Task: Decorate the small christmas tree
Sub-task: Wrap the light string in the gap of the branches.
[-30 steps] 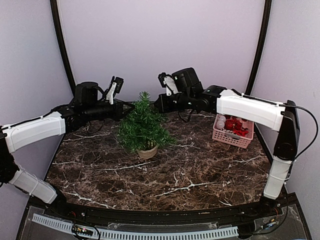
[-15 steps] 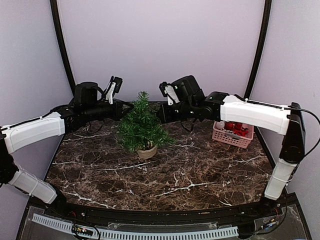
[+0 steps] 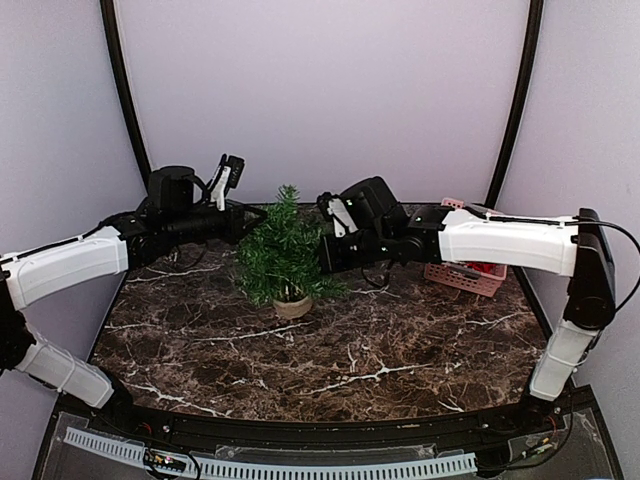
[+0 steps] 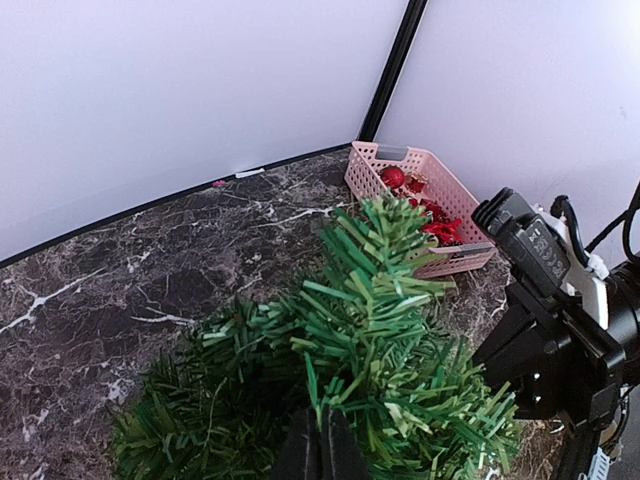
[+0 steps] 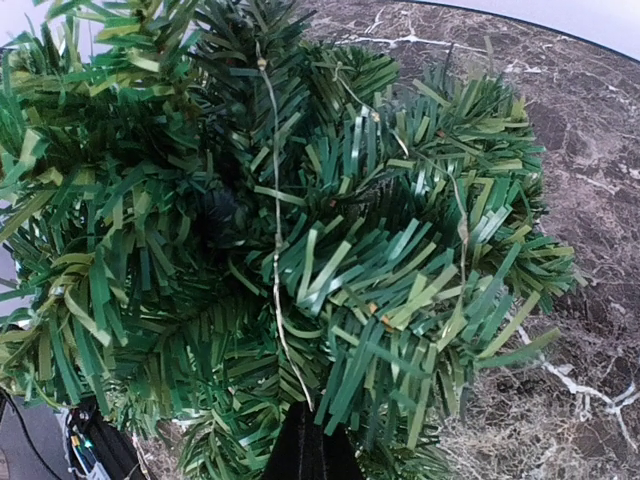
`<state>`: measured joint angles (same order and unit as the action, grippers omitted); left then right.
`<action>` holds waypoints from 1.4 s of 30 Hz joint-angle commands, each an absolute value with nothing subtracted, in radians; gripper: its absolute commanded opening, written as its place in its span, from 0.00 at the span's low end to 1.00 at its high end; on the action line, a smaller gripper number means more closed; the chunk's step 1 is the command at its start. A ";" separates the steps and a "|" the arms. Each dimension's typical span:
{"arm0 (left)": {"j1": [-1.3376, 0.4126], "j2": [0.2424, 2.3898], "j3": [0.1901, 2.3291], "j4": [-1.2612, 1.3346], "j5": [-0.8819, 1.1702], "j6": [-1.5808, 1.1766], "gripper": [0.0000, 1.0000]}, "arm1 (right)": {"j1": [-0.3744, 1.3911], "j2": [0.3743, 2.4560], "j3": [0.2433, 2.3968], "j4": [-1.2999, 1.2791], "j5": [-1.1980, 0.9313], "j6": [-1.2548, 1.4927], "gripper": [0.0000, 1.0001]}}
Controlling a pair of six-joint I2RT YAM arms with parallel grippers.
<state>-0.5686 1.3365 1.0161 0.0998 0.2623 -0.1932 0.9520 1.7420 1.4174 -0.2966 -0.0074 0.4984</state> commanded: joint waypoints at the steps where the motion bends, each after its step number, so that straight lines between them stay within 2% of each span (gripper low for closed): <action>1: -0.574 1.290 0.987 0.107 0.280 -0.166 0.00 | 0.965 1.728 1.395 -0.223 -0.038 0.533 0.00; 7: -0.574 1.279 0.972 0.110 0.312 -0.150 0.00 | 0.965 1.735 1.381 -0.198 -0.034 0.546 0.00; 13: -0.574 1.264 0.956 0.115 0.322 -0.147 0.12 | 0.965 1.710 1.365 -0.190 -0.038 0.553 0.01; 29: -0.573 1.169 0.903 0.132 0.278 -0.145 0.62 | 0.965 1.600 1.304 -0.166 -0.020 0.558 0.42; 35: -0.574 1.141 0.894 0.133 0.264 -0.178 0.73 | 0.965 1.539 1.264 -0.132 -0.019 0.551 0.59; 42: -0.574 1.123 0.914 0.053 0.213 -0.240 0.79 | 0.963 1.465 1.219 -0.093 0.016 0.529 0.83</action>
<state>-0.5705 1.1576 0.9077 0.1066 0.2588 -0.1932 0.9569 1.5146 1.2335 -0.1616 -0.0231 0.5526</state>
